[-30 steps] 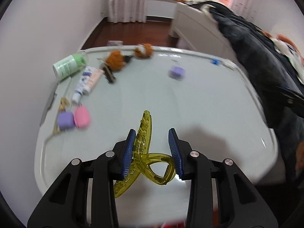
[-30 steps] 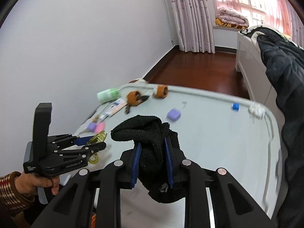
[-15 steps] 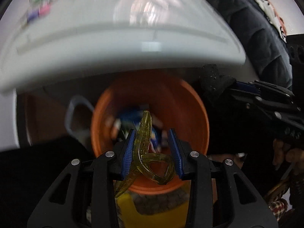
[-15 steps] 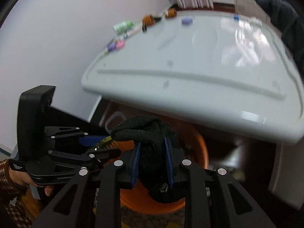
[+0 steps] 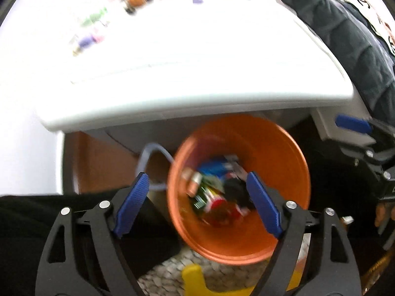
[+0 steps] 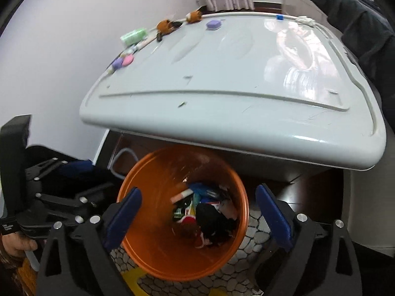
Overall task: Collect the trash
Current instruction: 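Carry the hair claw and glove over the bin and open both tools, then swing both open tools back up over the table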
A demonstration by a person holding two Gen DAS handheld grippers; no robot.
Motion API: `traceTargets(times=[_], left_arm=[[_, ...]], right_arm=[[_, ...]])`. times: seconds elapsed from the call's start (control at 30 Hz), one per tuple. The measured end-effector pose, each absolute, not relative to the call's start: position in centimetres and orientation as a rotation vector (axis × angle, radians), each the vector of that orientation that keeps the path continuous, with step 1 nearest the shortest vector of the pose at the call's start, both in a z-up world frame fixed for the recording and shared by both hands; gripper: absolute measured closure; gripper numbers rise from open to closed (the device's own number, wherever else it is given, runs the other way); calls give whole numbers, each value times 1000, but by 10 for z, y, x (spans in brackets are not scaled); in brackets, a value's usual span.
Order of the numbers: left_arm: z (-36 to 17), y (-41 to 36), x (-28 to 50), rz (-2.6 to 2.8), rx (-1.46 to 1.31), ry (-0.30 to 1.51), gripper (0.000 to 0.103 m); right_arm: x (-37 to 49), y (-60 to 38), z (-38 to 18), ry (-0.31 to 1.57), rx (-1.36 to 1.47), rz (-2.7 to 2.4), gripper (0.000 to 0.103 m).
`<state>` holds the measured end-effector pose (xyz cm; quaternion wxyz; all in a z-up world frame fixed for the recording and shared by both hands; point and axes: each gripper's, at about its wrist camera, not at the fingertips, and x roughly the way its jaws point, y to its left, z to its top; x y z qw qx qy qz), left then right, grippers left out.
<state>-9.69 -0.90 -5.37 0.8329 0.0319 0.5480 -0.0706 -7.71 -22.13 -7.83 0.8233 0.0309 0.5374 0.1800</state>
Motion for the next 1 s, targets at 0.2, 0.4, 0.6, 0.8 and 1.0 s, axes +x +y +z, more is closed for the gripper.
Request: traceTargets(times=[0.2, 0.4, 0.6, 0.8, 1.0], left_arm=[[-37, -7, -85, -80, 98, 1098, 23], [-35, -12, -73, -60, 100, 1079, 23], [-27, -9, -62, -54, 92, 1055, 23], [-23, -8, -48, -46, 85, 1041, 23], [-22, 0, -34, -41, 58, 1023, 23]], right_arm=[[-75, -224, -78, 1147, 75, 382, 11], [-73, -222, -78, 1144, 70, 385, 11], [-69, -221, -78, 1154, 82, 396, 10], [-65, -219, -80, 1158, 64, 398, 10], [-59, -218, -75, 1160, 94, 418, 10]])
